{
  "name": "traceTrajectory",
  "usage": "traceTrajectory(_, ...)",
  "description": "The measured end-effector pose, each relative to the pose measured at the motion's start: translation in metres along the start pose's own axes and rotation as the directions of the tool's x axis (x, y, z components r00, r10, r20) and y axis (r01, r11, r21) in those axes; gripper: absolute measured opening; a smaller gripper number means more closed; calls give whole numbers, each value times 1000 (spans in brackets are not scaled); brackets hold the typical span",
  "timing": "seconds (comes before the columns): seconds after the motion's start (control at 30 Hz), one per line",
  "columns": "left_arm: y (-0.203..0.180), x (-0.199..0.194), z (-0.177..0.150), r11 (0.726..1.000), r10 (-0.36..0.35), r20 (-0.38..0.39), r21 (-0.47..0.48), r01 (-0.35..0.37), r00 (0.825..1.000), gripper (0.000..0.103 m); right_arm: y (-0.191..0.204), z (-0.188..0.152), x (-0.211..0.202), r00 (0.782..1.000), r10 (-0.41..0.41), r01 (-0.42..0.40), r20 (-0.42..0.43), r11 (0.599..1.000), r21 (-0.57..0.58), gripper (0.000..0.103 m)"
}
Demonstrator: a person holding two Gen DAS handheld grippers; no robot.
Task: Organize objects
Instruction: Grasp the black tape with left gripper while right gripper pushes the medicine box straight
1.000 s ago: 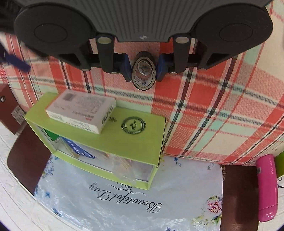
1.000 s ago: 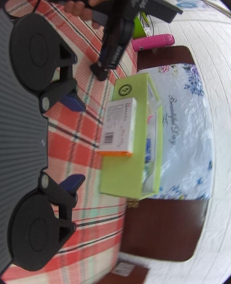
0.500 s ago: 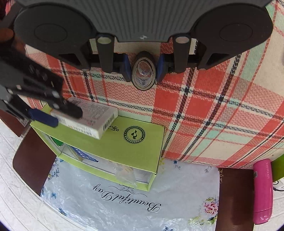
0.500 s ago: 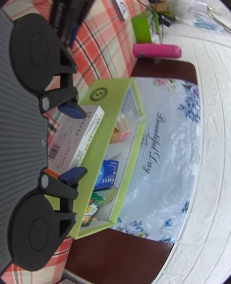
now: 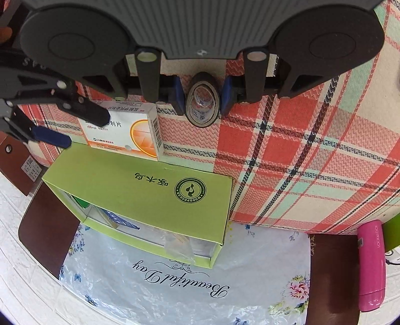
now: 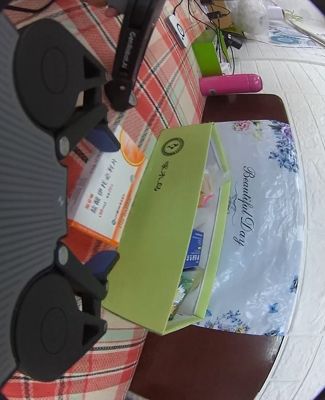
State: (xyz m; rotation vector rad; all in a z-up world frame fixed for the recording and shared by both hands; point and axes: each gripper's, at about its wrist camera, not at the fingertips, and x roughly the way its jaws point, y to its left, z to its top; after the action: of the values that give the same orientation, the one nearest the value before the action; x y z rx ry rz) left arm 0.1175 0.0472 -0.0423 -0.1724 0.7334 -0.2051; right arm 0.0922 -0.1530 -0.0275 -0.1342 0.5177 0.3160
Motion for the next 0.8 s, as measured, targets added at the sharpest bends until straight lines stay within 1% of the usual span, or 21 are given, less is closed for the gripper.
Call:
traceTrajectory(0.1,0,-1,-1,1000,3,3,7,-3,1000,32,-4,10,18,999,52,-52,-8,999,-2,93)
traceTrajectory(0.17,0,-1,-2,1000,2,6,8,-2,1000,32,-5,17,33,994,104,-104,-20,995,-1,93)
traceTrajectory(0.23,1,-1,-2,1000,-4,8,4,4,1000,32,-6,21,46,992,123,-122,-17,992,4,92)
traceTrajectory(0.27,1,-1,-2,1000,-8,7,2,8,1000,32,-6,22,51,988,145,-145,-41,989,16,95)
traceTrajectory(0.3,2,-1,-1,1000,-11,5,-1,11,1000,32,-8,22,56,982,176,-173,-72,984,41,95)
traceTrajectory(0.4,4,-1,-1,1000,-20,4,-6,20,1000,32,-13,12,50,967,233,-222,-104,969,108,94)
traceTrajectory(0.47,4,-1,-1,1000,-19,7,-5,19,1000,32,-18,1,35,964,249,-233,-99,961,148,94)
traceTrajectory(0.57,0,0,-2,1000,-7,13,14,7,1000,32,-20,-20,5,971,225,-207,-76,958,198,94)
traceTrajectory(0.63,-3,0,-2,999,8,12,35,-9,1000,31,-14,-30,-11,978,196,-180,-65,963,201,92)
traceTrajectory(0.67,-5,0,-3,999,16,13,49,-17,1000,31,-9,-32,-16,984,168,-153,-66,970,188,88)
traceTrajectory(0.7,-7,0,-3,998,23,14,56,-24,1000,31,-3,-33,-18,989,126,-112,-72,979,170,80)
traceTrajectory(0.73,-8,-1,-3,998,27,12,59,-28,1000,31,3,-33,-19,994,81,-68,-79,986,149,75)
traceTrajectory(0.77,-8,-1,-3,998,29,8,61,-30,1000,31,8,-32,-20,996,44,-34,-82,992,125,71)
traceTrajectory(0.8,-8,-3,-3,998,27,2,62,-27,1000,31,13,-33,-21,997,8,1,-79,994,108,70)
